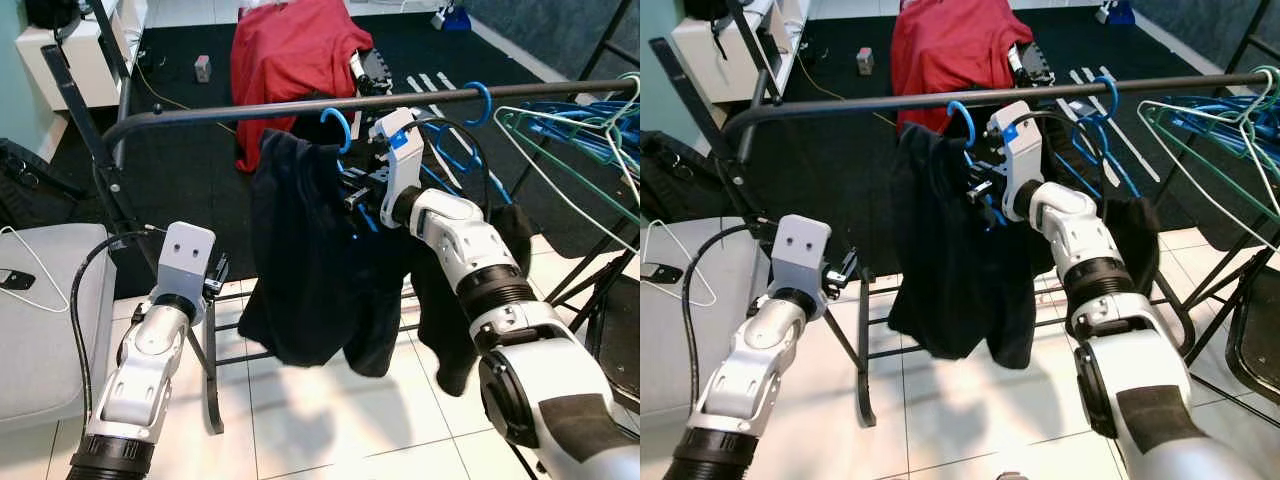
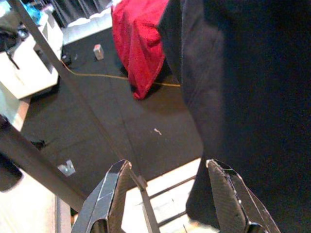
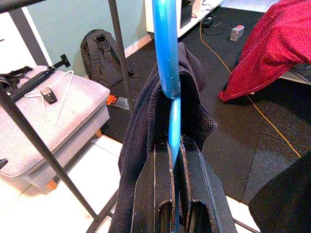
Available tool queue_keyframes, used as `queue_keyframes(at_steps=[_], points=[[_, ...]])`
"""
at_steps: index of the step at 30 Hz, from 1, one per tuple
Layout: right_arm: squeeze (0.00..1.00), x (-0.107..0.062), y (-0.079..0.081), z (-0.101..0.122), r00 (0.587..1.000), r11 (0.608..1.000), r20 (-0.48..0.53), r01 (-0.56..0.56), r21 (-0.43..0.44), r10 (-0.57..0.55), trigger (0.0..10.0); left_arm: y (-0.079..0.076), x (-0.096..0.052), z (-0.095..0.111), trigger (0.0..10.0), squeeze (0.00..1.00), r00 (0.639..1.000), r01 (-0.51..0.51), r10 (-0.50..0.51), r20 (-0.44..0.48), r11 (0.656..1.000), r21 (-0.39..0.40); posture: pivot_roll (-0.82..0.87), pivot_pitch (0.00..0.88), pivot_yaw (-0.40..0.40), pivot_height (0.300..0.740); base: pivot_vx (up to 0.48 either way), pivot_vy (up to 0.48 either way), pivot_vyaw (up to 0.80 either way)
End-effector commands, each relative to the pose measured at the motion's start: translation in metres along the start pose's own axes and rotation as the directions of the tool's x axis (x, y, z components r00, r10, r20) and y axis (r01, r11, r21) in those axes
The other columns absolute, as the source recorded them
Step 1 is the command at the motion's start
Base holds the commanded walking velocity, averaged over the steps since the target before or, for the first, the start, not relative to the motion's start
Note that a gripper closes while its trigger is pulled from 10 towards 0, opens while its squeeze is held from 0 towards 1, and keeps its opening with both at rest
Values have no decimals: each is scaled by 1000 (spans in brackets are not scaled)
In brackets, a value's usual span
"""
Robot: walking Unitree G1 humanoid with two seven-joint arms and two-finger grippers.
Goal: Hang hanger
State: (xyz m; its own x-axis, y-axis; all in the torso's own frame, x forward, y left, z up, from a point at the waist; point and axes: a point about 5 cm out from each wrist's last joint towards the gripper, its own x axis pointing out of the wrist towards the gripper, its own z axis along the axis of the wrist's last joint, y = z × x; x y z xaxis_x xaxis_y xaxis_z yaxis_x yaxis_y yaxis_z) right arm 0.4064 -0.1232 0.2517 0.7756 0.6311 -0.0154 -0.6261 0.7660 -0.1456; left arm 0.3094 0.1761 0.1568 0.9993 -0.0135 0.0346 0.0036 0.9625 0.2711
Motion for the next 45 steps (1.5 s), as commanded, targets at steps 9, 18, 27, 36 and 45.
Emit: queue_keyframes(at_steps=[9,18,27,36,45], points=[[0,1,-9,28,995,998,97,15,-53,-10,10000,-4,-5,-2,10000,0,1000,-1,1,-3,1000,-10,-85,223,-39,740,0,0,0],[0,7,-1,37,991,986,136,20,-163,3,10000,-5,-10,-3,10000,0,1000,0,0,3,1000,-15,-89,225,-47,740,0,0,0],[0,11,7,39,975,908,197,175,-381,-105,10000,-10,-10,-2,10000,0,1000,16,-16,7,1000,-20,-94,221,-32,740,0,0,0],[0,11,11,32,971,895,215,184,-407,-102,10000,-12,-10,-2,10000,0,1000,29,-29,9,1000,-10,-89,217,-27,740,0,0,0],[0,3,3,58,905,836,386,348,-424,-181,10000,-14,-10,-1,10000,0,999,38,-38,25,999,5,-93,211,-21,740,0,0,0]])
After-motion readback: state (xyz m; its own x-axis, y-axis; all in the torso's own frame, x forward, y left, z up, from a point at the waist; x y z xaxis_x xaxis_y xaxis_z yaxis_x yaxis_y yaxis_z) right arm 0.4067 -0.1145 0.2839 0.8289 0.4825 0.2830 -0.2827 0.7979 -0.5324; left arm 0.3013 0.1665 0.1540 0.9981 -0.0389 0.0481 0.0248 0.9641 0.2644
